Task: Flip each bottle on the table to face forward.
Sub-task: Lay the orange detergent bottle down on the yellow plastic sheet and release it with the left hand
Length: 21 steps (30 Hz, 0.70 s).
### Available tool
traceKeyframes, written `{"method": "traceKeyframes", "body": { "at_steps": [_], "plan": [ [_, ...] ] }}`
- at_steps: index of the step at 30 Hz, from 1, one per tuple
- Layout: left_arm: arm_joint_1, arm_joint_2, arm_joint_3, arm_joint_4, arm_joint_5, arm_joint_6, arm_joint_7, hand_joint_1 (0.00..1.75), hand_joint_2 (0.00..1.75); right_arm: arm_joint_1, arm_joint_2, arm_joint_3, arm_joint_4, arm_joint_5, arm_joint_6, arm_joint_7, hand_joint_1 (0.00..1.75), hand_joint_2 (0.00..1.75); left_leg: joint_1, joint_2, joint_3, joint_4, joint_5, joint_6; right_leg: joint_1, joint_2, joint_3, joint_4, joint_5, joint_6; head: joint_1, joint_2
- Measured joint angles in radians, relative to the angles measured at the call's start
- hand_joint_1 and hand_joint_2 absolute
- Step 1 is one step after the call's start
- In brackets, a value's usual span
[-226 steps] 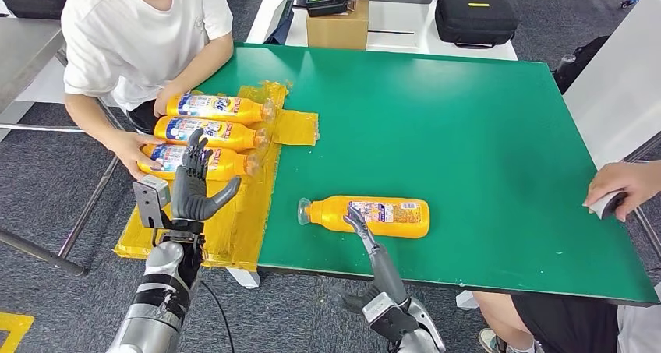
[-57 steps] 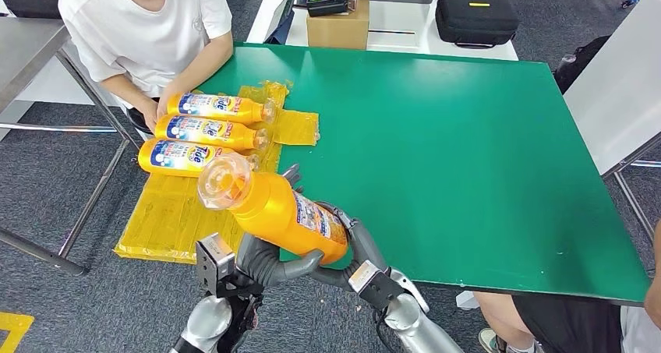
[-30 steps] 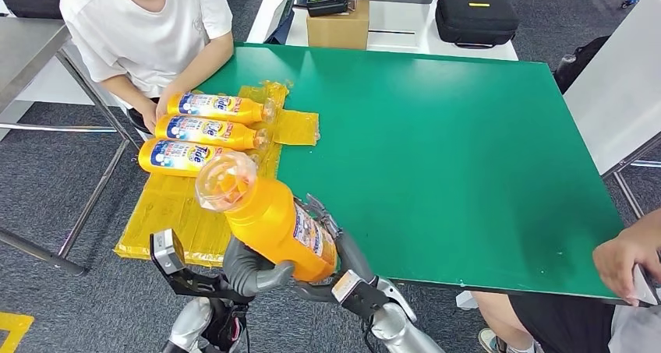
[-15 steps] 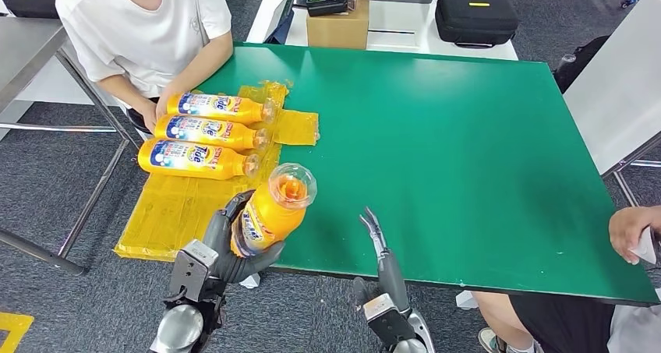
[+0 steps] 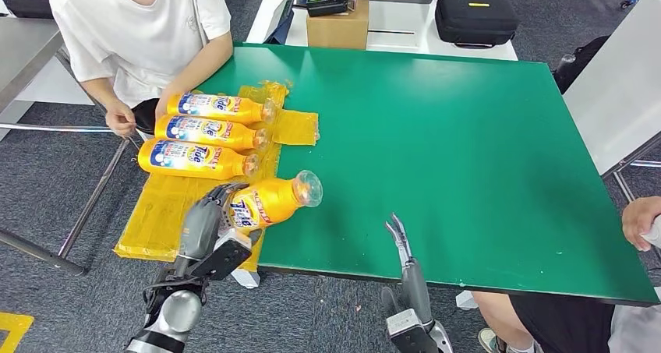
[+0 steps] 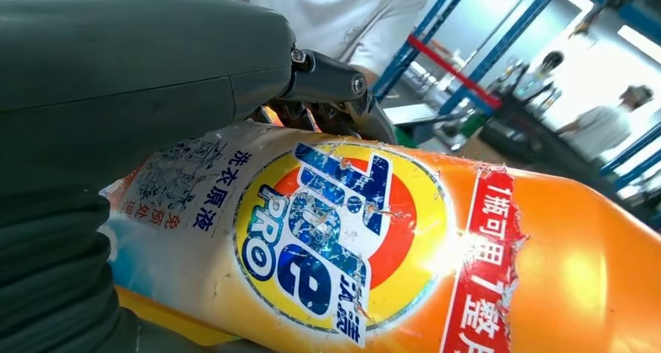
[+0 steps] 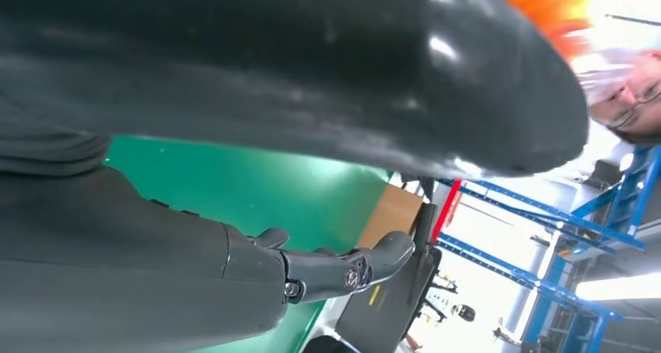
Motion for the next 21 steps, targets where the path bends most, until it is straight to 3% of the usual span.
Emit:
{"method": "traceKeyframes", "body": {
  "at_steps": [18,19,21],
  "plan": [
    [-0.152,0.031,-0.018,0.312,-0.324,0.019,0.109,1.75,1.75,0.003,0.009,-0.039,-0.035,-0.027,0.093,0.0,0.0,0.0,0.0,0.0,0.0,0.0,0.0,0.0,0.0,0.0,0.0,0.0,0.0,0.0,0.0,0.0],
    [-0.168,0.031,-0.02,0.34,-0.335,0.023,0.11,1.71,1.75,0.002,0.013,-0.042,-0.035,-0.028,0.097,0.0,0.0,0.0,0.0,0.0,0.0,0.0,0.0,0.0,0.0,0.0,0.0,0.0,0.0,0.0,0.0,0.0],
    [-0.207,0.031,-0.023,0.4,-0.343,0.026,0.11,1.3,1.75,-0.001,0.02,-0.044,-0.038,-0.041,0.096,0.0,0.0,0.0,0.0,0.0,0.0,0.0,0.001,0.0,0.0,0.0,0.001,0.0,0.0,0.0,0.0,0.0]
  ]
}}
